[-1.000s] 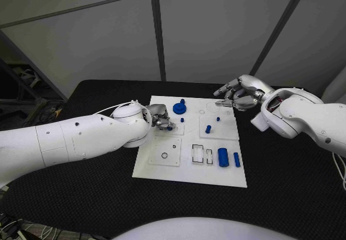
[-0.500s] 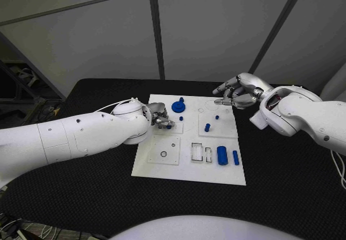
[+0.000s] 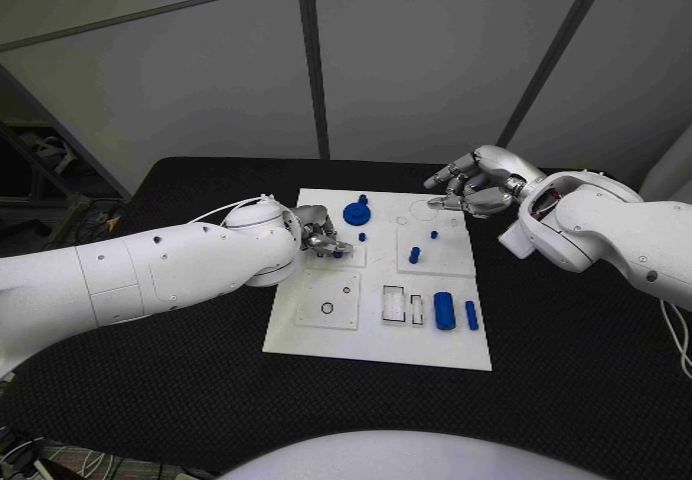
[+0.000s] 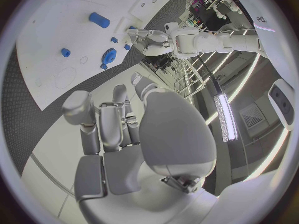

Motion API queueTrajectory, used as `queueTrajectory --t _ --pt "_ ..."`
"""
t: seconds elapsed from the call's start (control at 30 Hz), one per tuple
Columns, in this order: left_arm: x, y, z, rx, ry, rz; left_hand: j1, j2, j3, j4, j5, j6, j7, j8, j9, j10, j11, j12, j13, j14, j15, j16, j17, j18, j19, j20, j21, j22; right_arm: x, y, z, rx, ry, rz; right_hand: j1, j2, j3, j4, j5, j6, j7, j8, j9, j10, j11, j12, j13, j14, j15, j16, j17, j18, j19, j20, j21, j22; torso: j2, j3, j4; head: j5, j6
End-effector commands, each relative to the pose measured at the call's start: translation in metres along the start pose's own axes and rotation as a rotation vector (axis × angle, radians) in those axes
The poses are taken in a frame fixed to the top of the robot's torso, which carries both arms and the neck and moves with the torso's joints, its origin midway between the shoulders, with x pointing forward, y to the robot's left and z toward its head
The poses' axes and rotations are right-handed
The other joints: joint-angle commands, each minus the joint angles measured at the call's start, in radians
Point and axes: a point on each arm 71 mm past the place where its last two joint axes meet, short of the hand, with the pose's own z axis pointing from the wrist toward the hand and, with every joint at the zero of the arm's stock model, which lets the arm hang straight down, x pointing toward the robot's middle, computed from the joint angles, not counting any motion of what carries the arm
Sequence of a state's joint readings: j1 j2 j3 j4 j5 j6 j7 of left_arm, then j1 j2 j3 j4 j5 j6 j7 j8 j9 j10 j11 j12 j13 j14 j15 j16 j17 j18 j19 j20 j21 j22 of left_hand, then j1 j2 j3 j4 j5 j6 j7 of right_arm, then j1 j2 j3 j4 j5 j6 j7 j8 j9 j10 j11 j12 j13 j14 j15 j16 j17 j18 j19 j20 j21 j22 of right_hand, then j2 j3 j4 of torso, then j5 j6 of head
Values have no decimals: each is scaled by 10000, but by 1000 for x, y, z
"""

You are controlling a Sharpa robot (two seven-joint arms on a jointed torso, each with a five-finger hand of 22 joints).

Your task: Assemble the parts on the task board

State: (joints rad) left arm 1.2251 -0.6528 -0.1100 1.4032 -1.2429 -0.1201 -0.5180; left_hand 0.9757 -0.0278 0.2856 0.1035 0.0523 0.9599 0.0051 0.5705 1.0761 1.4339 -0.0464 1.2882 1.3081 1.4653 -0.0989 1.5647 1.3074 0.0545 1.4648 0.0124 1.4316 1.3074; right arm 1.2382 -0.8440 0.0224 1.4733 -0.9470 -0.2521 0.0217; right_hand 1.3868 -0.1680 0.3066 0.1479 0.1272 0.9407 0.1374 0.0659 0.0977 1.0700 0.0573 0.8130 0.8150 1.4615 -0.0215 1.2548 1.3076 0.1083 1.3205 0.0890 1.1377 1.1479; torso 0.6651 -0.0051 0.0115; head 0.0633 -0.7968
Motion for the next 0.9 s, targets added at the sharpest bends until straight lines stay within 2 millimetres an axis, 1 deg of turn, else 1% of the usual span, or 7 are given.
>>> queueTrajectory --t 0.03,0.13,0.3,0.37,0.5,0.7,0.9 --pt "3 4 0 -265 209 -18 -142 -263 -323 397 -42 71 29 67 33 38 -72 61 827 1055 -85 61 2634 -109 98 -64 60 1046 0 2 0 -100 41 -17 -73 -1 11 68 43 -51 6 -7 -9 -38 -27 50 -6 222 16 -57 392 -44 -43 9 -16 -3 -4 -2 6 5 13" --pt "2 6 0 -296 133 -69 -176 -372 -618 783 -42 73 15 85 55 54 -87 102 854 1055 -99 61 2634 -114 113 -78 75 1071 0 2 0 -98 35 -18 -73 -1 11 68 43 -51 6 -7 -9 -38 -27 50 -6 222 16 -57 392 -44 -43 9 -16 -3 -7 -2 4 5 18" --pt "0 6 0 -308 46 -126 185 -371 -1087 1366 -39 76 -4 127 108 63 -110 137 879 1055 -119 61 2634 -120 126 -96 82 1099 -1 2 0 -95 31 -19 -87 -5 4 80 39 -55 7 -9 -10 -47 -24 41 -19 218 16 -71 385 -40 -53 9 -31 -16 -1 -1 4 11 27" --pt "-1 6 0 -292 -6 -164 221 -366 -1122 1410 -38 75 -5 130 112 63 -111 140 881 1055 -121 61 2634 -120 127 -96 82 1101 -1 2 0 -95 31 -19 -87 -5 4 80 39 -55 7 -9 -10 -47 -24 41 -19 218 16 -71 385 -40 -53 9 -31 -16 -1 -2 4 14 37" --pt "-5 5 -1 -215 -53 -451 561 -340 -1495 1802 -41 63 -5 146 141 56 -107 139 881 1055 -120 61 2634 -118 127 -105 73 1108 -1 1 0 -93 16 -21 -87 -5 4 80 39 -55 7 -9 -10 -47 -24 41 -19 218 16 -71 385 -40 -53 9 -31 -16 -2 -5 9 4 27" --pt "-18 -1 -2 54 -301 -1271 548 -494 -1929 1887 -40 9 24 113 134 30 -84 110 866 1055 -107 61 2634 -101 87 -97 9 1048 -1 1 1 -103 10 -23 -91 -7 2 87 39 -60 7 -11 -11 -140 -24 -90 -156 179 17 -213 288 -13 -122 10 -146 -125 -3 1 1 -5 49" --pt "-34 -5 -5 268 -426 -1826 422 -485 -2399 1884 -42 -108 72 25 95 -51 -43 3 805 1054 -77 56 2629 -66 5 -73 -116 924 -1 0 1 -63 41 -30 -91 -12 2 96 39 -68 8 -13 -12 -204 -23 -162 -227 151 20 -302 232 3 -168 12 -218 -188 0 0 -9 9 63"
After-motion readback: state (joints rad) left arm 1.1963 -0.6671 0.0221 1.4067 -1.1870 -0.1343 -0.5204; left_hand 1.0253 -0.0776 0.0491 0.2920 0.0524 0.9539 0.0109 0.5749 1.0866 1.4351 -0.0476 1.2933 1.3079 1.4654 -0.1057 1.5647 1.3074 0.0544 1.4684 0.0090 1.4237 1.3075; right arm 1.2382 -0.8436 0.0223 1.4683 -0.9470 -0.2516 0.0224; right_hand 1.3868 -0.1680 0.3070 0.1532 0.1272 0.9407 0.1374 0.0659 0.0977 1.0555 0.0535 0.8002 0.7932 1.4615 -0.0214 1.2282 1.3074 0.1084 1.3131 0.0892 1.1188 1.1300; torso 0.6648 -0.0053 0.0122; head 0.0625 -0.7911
